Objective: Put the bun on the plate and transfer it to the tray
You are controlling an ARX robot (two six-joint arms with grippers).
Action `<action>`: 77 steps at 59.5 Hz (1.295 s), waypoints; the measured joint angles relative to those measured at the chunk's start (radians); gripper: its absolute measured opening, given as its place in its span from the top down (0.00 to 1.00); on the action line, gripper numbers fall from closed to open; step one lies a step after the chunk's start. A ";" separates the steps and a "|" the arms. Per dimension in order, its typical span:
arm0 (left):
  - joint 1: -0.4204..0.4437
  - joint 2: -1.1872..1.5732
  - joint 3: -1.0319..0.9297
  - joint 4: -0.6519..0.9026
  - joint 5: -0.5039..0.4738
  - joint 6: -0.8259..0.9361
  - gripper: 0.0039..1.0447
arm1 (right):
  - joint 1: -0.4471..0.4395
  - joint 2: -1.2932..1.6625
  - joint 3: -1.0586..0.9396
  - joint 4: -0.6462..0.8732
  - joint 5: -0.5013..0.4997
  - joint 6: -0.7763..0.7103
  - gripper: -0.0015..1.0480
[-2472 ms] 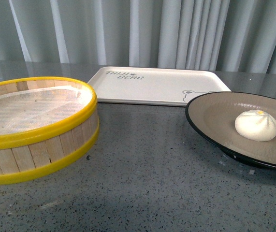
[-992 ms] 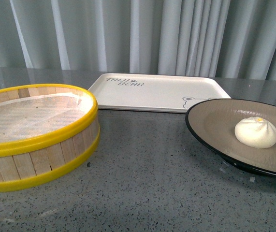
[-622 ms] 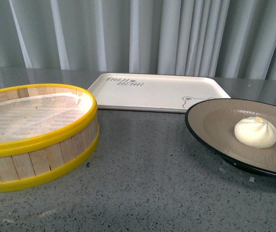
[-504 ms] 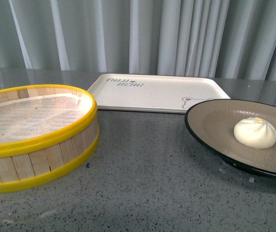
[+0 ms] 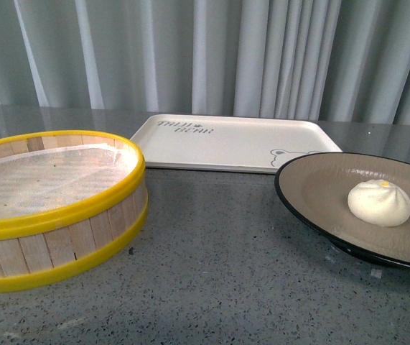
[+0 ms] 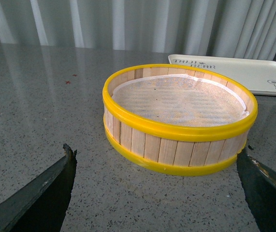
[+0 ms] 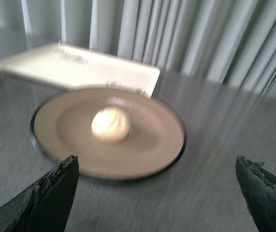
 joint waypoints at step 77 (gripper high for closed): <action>0.000 0.000 0.000 0.000 0.000 0.000 0.06 | -0.114 0.801 0.223 -0.050 -0.266 1.270 0.08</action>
